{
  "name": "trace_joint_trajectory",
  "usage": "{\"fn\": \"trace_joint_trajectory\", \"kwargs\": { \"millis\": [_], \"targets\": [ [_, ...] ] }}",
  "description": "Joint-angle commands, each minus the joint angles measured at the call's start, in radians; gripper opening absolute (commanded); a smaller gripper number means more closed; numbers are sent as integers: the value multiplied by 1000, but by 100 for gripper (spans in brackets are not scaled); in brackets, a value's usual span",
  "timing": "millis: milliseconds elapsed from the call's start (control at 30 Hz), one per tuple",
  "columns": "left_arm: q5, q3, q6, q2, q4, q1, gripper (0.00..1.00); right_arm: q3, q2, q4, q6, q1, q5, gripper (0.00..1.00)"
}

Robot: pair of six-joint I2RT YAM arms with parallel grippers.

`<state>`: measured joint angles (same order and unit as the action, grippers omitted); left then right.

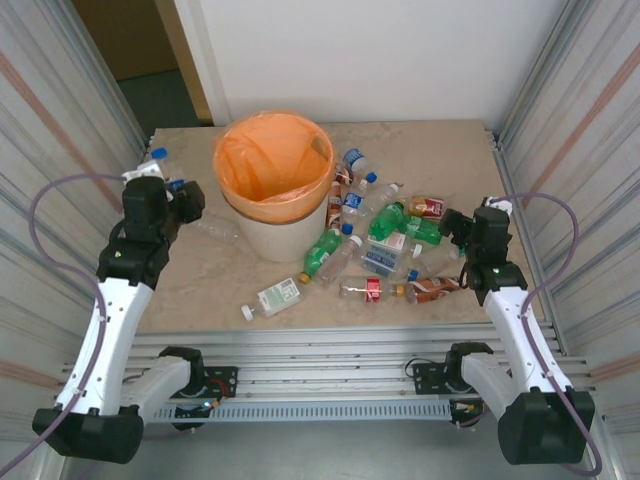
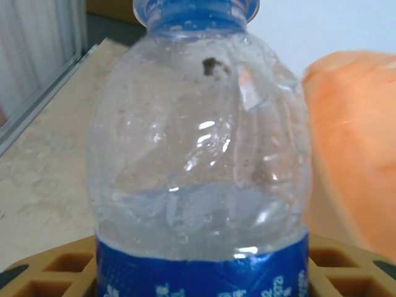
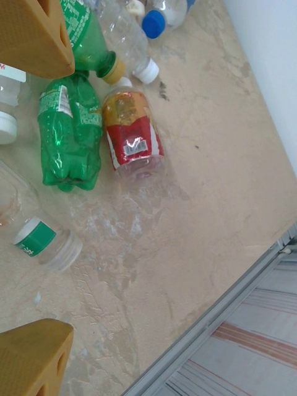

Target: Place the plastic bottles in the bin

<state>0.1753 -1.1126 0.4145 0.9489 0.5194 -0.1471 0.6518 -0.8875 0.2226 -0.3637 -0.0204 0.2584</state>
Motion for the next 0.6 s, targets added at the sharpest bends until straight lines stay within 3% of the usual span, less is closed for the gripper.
{"fn": "trace_joint_trajectory", "kwargs": {
  "millis": [0, 367, 567],
  "targets": [
    [-46, -96, -84, 17, -38, -31, 32, 36, 24, 21, -24, -9, 13, 98],
    [-142, -356, -210, 175, -45, -131, 30, 45, 24, 36, -36, -9, 8, 98],
    [-199, -541, -318, 326, 67, -226, 30, 58, 25, 51, -37, -11, 13, 98]
  ]
}}
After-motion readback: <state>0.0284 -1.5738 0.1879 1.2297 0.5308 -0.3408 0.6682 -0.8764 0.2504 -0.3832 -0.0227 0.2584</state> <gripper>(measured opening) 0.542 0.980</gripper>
